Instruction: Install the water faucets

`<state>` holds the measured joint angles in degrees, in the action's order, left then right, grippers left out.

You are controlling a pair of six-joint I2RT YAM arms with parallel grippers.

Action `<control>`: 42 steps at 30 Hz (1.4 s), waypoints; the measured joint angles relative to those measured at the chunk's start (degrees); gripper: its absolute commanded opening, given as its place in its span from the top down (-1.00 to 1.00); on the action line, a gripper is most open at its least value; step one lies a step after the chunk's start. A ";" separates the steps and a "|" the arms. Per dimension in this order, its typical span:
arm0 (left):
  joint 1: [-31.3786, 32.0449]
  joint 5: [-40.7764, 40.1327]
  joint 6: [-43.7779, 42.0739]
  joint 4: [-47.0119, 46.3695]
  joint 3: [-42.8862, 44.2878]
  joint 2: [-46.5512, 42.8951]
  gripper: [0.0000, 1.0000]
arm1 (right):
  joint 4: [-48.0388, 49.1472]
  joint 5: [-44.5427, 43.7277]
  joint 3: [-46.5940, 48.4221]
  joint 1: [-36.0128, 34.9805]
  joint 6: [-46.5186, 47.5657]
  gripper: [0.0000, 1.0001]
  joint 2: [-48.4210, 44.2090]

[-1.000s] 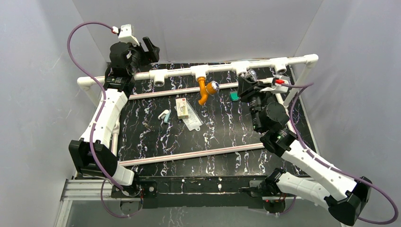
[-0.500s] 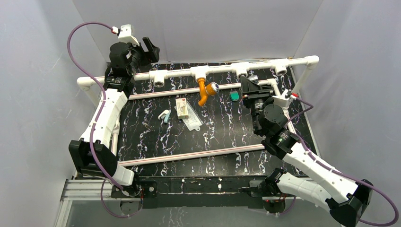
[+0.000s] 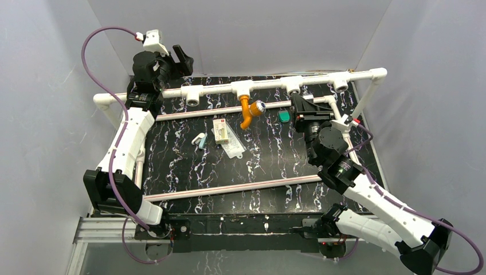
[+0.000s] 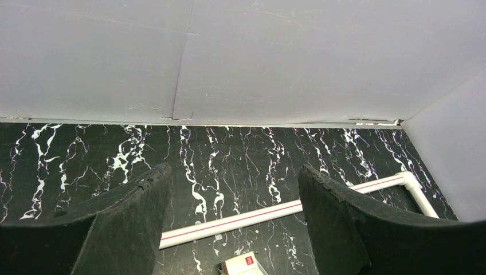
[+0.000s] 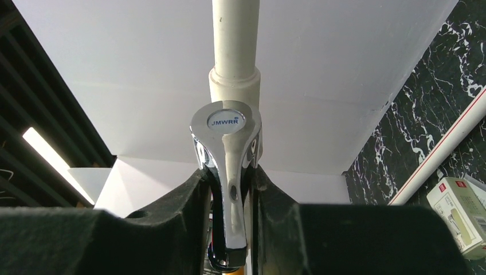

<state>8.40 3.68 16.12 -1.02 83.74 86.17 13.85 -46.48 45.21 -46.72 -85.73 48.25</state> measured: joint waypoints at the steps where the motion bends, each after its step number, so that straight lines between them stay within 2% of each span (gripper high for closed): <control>1: 0.00 0.00 0.00 0.02 0.00 0.00 -0.56 | -0.31 0.15 0.00 0.00 0.02 0.20 -0.24; 6: 0.00 0.02 0.00 -0.24 0.00 0.15 -0.55 | -2.38 3.48 0.00 -0.76 1.36 -0.25 -1.84; 11: 0.00 0.00 0.00 -0.35 0.02 0.20 -0.55 | -4.35 6.38 0.00 -1.09 4.70 -0.48 -3.23; 19: 0.00 0.00 0.00 -0.42 0.02 0.20 -0.55 | -11.89 7.80 0.02 -1.09 8.50 -0.54 -8.15; 27: 0.00 0.00 0.00 -0.42 0.02 0.20 -0.56 | -22.82 9.44 5.42 -1.09 18.99 -0.57 -11.13; 35: 0.00 0.00 0.00 -0.42 0.02 0.22 -0.55 | -28.83 12.26 10.62 -1.09 39.01 -0.56 -14.69; 42: 0.00 0.00 0.00 -0.44 0.02 0.24 -0.55 | -31.12 14.53 18.88 -1.09 62.36 -0.62 -14.03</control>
<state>8.40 3.68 16.12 -1.45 83.77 86.41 -17.28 -31.94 64.10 -47.81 -23.38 34.22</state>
